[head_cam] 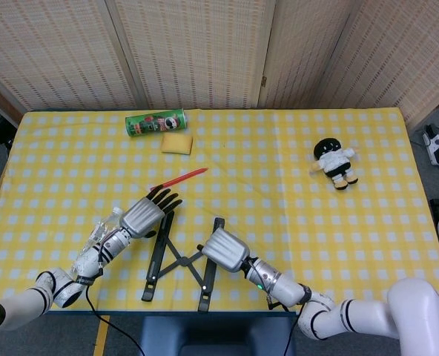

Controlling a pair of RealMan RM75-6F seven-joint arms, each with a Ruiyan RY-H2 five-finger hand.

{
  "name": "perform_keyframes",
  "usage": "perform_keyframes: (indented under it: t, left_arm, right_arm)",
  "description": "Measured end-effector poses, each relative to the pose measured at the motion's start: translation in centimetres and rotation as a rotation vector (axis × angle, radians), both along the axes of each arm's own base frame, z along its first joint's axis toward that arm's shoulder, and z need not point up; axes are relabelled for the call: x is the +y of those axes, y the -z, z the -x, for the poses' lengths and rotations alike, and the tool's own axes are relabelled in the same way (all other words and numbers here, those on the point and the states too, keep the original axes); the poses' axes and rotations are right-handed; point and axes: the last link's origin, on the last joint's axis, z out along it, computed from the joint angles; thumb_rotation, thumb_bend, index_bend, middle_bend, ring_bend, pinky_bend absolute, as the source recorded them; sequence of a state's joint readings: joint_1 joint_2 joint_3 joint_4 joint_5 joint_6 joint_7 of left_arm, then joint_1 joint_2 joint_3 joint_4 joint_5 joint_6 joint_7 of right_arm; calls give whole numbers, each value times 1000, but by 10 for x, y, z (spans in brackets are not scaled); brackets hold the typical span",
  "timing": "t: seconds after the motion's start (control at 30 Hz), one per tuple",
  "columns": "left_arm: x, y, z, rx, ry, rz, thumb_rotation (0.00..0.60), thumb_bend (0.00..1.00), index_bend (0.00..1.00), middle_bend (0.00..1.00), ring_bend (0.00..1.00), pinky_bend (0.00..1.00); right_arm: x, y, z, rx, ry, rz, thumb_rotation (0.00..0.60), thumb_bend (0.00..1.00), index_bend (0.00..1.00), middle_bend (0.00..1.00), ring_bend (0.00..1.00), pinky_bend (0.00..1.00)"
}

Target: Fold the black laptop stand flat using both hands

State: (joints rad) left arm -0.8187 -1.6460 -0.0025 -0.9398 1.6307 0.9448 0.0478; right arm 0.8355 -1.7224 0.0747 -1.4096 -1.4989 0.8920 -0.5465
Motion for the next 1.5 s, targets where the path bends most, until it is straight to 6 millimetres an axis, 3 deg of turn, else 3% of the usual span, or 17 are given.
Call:
perform_keyframes:
  t: [0.57, 1.5]
  left_arm:
    - [0, 2, 4, 20, 23, -1, 600, 190, 33, 84, 0, 0]
    - [-9, 5, -5, -68, -53, 66, 600, 189, 32, 78, 0, 0]
  right_arm:
    - [9, 20, 6, 2, 19, -60, 600, 188, 531, 780, 916, 851]
    - [13, 44, -10, -24, -46, -45, 600, 189, 531, 791, 929, 851]
